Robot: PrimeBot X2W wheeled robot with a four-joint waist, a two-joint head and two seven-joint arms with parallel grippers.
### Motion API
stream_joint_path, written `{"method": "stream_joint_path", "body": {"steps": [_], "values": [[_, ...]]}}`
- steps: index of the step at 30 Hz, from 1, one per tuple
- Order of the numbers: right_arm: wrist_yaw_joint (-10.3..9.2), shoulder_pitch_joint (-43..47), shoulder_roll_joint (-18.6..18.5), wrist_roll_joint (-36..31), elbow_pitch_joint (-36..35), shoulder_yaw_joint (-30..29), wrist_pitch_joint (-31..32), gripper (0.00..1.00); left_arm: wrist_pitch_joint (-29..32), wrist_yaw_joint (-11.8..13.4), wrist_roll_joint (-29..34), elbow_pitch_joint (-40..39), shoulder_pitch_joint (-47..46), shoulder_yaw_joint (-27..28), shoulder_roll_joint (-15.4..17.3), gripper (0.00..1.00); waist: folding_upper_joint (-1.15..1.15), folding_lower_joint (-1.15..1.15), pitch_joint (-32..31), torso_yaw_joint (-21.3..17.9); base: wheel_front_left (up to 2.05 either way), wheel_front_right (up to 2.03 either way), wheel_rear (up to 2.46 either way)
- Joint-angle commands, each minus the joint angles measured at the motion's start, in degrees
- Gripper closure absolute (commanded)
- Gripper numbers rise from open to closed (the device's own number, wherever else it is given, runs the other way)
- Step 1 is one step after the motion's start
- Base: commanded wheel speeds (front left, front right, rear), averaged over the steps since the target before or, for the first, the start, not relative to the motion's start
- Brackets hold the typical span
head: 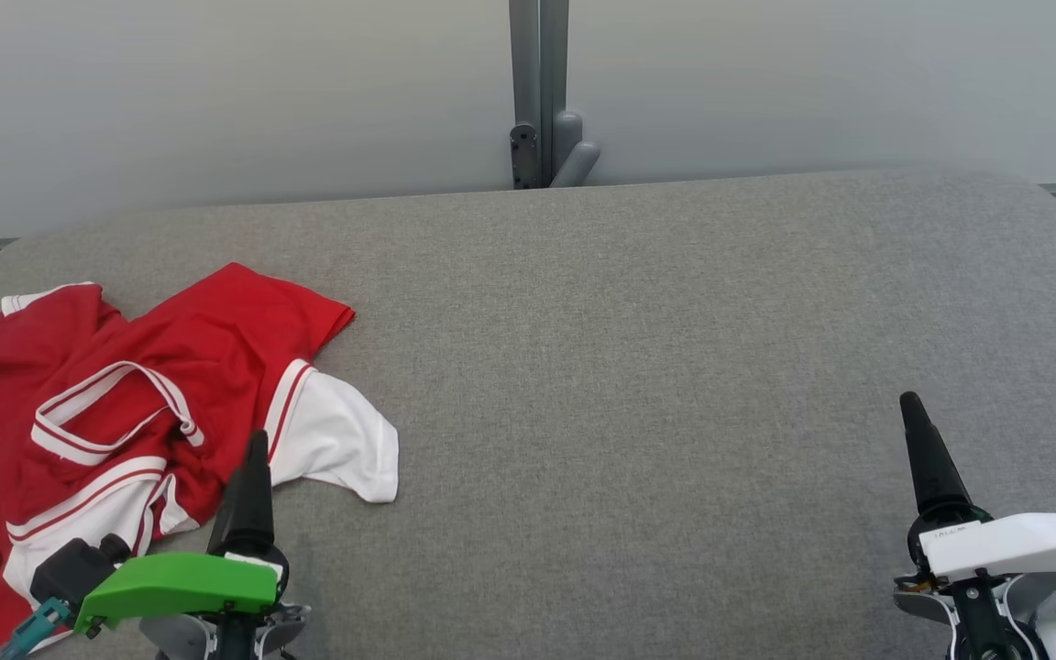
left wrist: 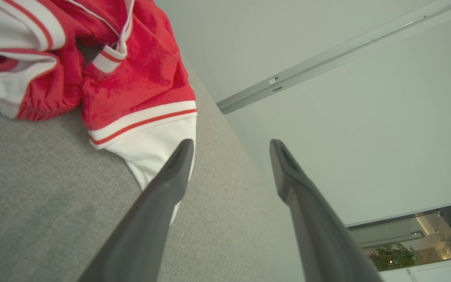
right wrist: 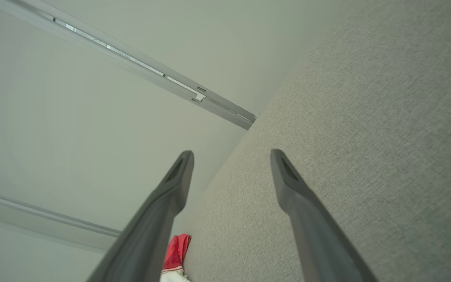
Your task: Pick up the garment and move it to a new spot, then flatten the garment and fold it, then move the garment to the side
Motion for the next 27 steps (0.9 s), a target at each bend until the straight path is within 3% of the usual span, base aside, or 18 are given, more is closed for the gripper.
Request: {"method": "stream_joint_path", "body": {"steps": [1, 15, 27], "values": [[0.03, -0.31, -0.55, -2.77, -1.48, 0.42, -0.59, 0.00, -0.53, 0.50, 2.75, -0.36, -0.05, -0.43, 0.60, 0.00, 0.00, 0.00, -0.02, 0.01, 0.00, 0.00, 0.00], [0.03, -0.42, -3.13, -20.20, -3.39, 3.33, -3.30, 0.00, -3.25, 3.45, 19.48, 1.76, 1.30, -2.89, 2.47, 0.00, 0.00, 0.00, -0.29, 0.67, 0.00, 0.00, 0.00], [0.04, 1.69, -2.01, -31.13, -2.22, 1.76, -5.35, 0.00, -5.27, 2.96, 31.10, -0.96, 2.45, -3.46, 2.35, 0.00, 0.00, 0.00, -0.24, 1.72, 0.00, 0.00, 0.00]]}}
